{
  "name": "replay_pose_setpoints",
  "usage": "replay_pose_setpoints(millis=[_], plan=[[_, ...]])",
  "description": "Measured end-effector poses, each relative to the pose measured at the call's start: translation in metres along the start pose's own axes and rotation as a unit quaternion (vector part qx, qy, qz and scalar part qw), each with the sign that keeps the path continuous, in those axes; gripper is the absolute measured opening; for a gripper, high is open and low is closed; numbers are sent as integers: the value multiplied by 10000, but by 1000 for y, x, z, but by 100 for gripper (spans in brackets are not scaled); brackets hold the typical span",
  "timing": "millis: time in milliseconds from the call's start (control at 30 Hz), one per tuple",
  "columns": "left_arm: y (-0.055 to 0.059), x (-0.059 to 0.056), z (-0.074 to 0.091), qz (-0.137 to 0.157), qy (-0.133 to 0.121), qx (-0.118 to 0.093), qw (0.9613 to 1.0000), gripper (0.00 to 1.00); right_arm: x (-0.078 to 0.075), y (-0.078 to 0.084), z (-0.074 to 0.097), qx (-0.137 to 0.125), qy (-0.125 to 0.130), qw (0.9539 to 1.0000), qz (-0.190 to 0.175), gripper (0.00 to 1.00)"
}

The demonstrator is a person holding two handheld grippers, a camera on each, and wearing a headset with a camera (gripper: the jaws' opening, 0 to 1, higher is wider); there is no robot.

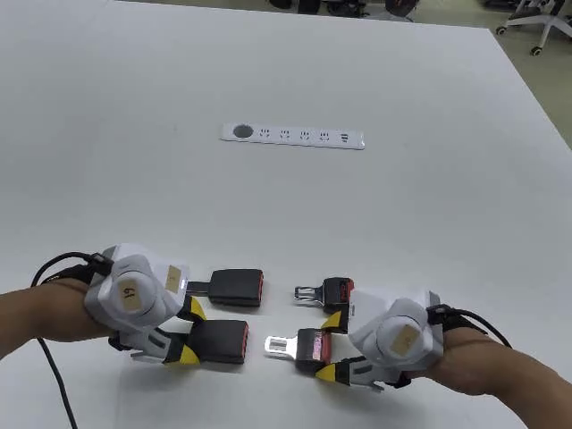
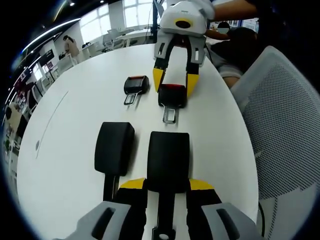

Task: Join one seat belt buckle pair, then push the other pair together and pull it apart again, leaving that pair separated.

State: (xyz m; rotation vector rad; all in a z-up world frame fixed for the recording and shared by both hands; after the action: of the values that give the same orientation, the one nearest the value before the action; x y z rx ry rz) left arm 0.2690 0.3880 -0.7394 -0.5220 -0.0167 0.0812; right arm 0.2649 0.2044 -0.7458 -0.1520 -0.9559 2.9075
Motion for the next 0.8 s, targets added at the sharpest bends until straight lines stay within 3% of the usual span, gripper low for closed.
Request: replay_pose_setpoints(millis=[800], plan=[[0,0,-1,11,-2,26,10000,31,0,-22,-16,33,-226,9996,142,30]])
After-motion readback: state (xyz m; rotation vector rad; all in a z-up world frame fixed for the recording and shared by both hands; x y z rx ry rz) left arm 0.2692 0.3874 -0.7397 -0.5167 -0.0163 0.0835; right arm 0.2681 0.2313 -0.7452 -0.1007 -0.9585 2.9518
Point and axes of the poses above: the centre of the closed fingertips' face, and the gripper's own axes: z roughly backward along the fingers, x roughly to its left, y roughly out of its underside, the point moved 4 cm from there along z, roughly backward along the fingers, and after that the axes turned 1 degree about x, right-handed, at the moved point
